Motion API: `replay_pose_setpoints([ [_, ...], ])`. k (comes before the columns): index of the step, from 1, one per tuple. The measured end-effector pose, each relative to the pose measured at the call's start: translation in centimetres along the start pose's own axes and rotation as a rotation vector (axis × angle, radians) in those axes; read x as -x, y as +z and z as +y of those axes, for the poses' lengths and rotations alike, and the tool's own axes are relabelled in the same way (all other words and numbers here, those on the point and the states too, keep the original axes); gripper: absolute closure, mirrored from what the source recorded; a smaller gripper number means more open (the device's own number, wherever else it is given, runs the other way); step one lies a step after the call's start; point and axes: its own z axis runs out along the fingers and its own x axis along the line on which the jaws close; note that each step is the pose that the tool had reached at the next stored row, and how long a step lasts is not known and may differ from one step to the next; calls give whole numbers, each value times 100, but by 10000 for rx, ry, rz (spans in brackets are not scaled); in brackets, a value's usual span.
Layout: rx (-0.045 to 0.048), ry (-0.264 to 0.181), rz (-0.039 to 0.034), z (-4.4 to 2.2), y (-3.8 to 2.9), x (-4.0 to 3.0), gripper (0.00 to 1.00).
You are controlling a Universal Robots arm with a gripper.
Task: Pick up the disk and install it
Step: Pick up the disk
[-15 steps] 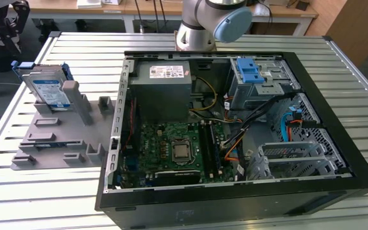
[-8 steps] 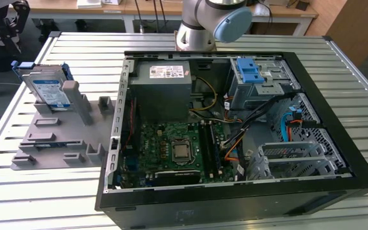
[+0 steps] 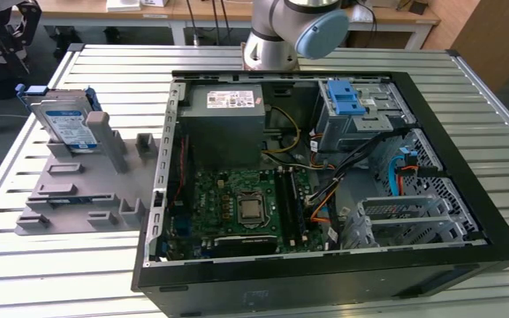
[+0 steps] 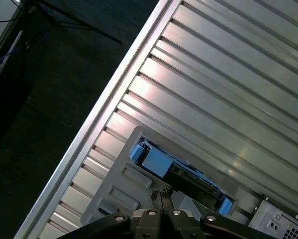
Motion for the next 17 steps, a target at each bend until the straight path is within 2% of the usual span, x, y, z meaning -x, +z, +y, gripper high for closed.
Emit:
replay_pose_setpoints([
  [17, 12, -1238, 46, 0, 1, 0, 89],
])
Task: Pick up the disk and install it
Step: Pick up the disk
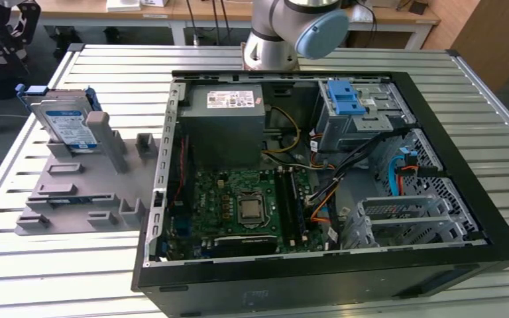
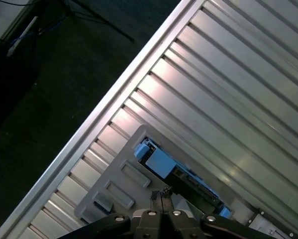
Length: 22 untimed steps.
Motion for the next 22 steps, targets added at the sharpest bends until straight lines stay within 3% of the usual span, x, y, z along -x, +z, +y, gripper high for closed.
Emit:
replay_pose_setpoints([
  [12, 4, -1028, 31, 0, 1, 0, 89],
  [22, 2, -2443, 64, 0, 4, 0, 89],
])
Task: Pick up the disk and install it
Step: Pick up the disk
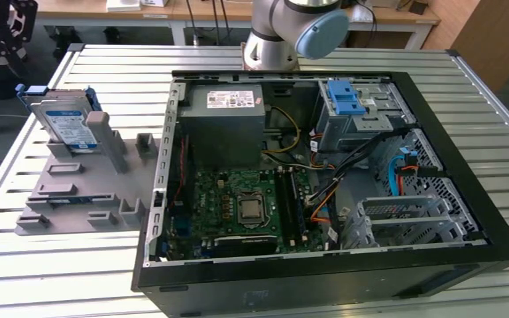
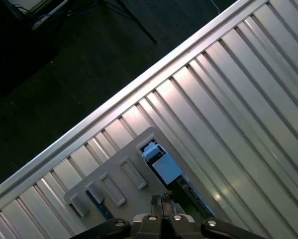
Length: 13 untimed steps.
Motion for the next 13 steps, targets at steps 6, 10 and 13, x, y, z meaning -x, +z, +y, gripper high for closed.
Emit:
replay_pose_setpoints([
  [6, 11, -1071, 36, 0, 1, 0, 89],
  [10, 17, -1675, 56, 0, 2, 0, 89],
  [13, 23, -2183, 73, 0, 4, 0, 89],
])
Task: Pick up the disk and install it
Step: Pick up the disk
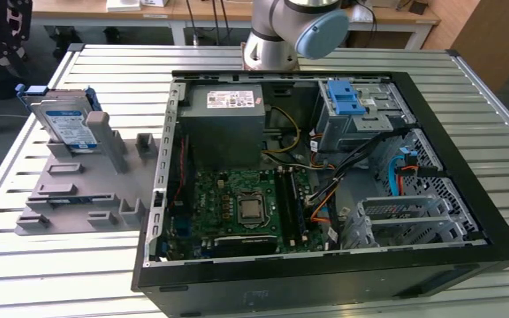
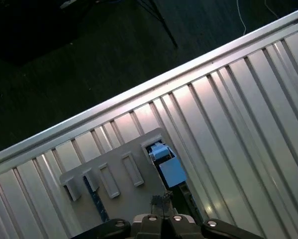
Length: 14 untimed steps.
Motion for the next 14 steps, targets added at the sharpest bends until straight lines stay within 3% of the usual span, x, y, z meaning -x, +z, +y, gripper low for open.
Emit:
replay_pose_setpoints([
  [14, -50, -2261, 32, -1, 27, 0, 89],
])
